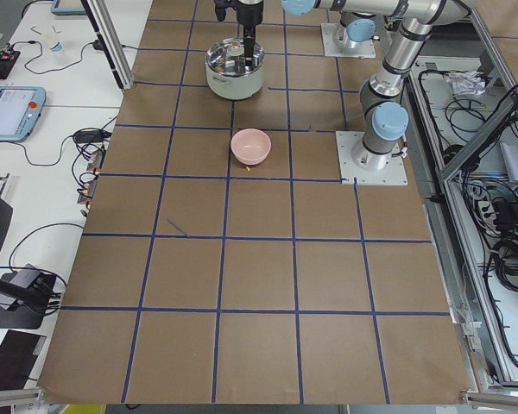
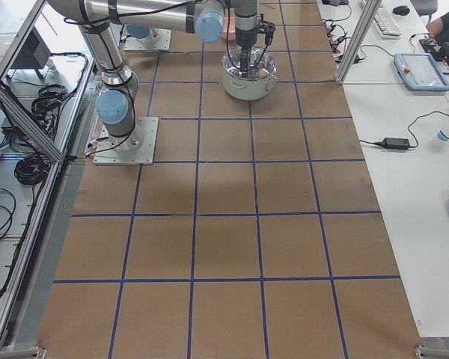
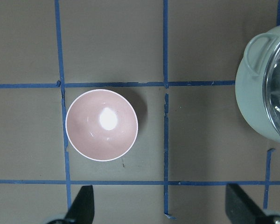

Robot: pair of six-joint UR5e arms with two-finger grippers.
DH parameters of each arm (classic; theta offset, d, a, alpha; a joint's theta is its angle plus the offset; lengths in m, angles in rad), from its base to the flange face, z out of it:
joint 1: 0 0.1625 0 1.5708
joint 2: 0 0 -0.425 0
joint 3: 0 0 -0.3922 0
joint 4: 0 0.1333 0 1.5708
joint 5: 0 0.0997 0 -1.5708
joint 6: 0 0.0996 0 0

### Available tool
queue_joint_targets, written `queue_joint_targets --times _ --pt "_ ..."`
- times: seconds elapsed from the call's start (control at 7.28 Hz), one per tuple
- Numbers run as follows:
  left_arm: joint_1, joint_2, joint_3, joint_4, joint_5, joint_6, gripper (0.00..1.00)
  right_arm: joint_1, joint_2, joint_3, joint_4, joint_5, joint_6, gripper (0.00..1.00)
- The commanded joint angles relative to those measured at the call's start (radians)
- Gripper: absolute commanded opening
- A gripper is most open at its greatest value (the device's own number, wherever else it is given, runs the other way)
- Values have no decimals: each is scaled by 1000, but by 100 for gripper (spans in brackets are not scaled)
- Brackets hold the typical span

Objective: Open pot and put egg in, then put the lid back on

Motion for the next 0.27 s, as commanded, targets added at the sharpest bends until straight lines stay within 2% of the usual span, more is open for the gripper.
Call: queue_joint_targets --times 0.0,0.14 --pt "0 0 0 0 -1 -3 100 -1 -1 5 5 9 -1 100" --pt "0 0 0 0 1 -2 100 -1 -1 7 5 10 -1 100"
